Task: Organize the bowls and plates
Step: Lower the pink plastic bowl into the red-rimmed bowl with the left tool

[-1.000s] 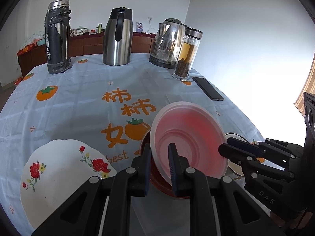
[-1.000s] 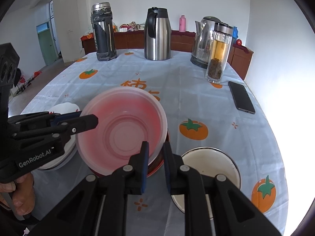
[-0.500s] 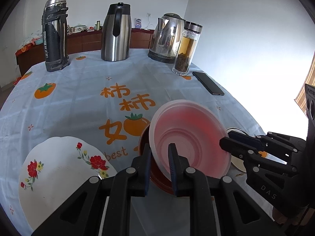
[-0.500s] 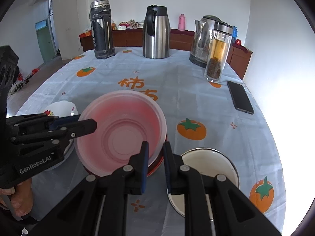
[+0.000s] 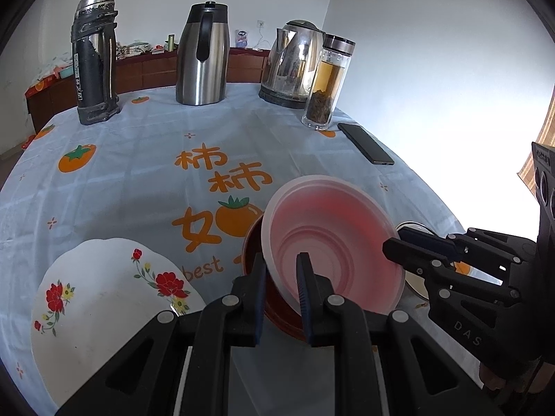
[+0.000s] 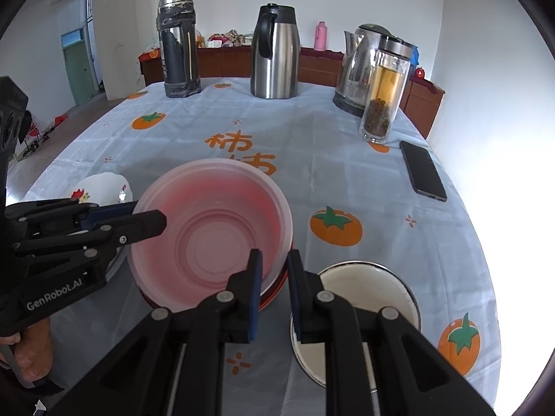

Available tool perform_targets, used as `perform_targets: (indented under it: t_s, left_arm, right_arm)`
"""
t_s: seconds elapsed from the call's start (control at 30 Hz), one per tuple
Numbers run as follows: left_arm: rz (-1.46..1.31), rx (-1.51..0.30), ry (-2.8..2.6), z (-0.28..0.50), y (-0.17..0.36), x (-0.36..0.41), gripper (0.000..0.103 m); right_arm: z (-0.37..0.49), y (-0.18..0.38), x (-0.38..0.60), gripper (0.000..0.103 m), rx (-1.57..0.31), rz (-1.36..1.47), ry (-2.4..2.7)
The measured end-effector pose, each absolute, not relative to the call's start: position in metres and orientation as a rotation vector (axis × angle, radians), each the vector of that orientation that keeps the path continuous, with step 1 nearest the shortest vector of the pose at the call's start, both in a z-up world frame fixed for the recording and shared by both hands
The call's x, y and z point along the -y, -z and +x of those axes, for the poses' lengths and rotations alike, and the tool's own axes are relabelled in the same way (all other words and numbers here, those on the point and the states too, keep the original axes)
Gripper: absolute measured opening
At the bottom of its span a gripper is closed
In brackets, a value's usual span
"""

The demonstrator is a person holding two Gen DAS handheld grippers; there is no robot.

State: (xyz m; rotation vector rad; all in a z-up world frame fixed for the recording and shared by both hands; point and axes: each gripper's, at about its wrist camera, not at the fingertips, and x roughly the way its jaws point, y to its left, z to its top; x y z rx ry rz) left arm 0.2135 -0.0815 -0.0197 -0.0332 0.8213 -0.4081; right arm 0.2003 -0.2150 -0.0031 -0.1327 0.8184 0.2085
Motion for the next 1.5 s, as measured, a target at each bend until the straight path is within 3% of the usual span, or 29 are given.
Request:
perform_targets:
  t_s: [1.5]
  left_arm:
    - [-0.016,-0.851,0.425,0.216,0.028,0.085,0.019]
  right_arm:
    - [0.203,0.013,0.219,0.016,-0.847,-0.120,-0.219]
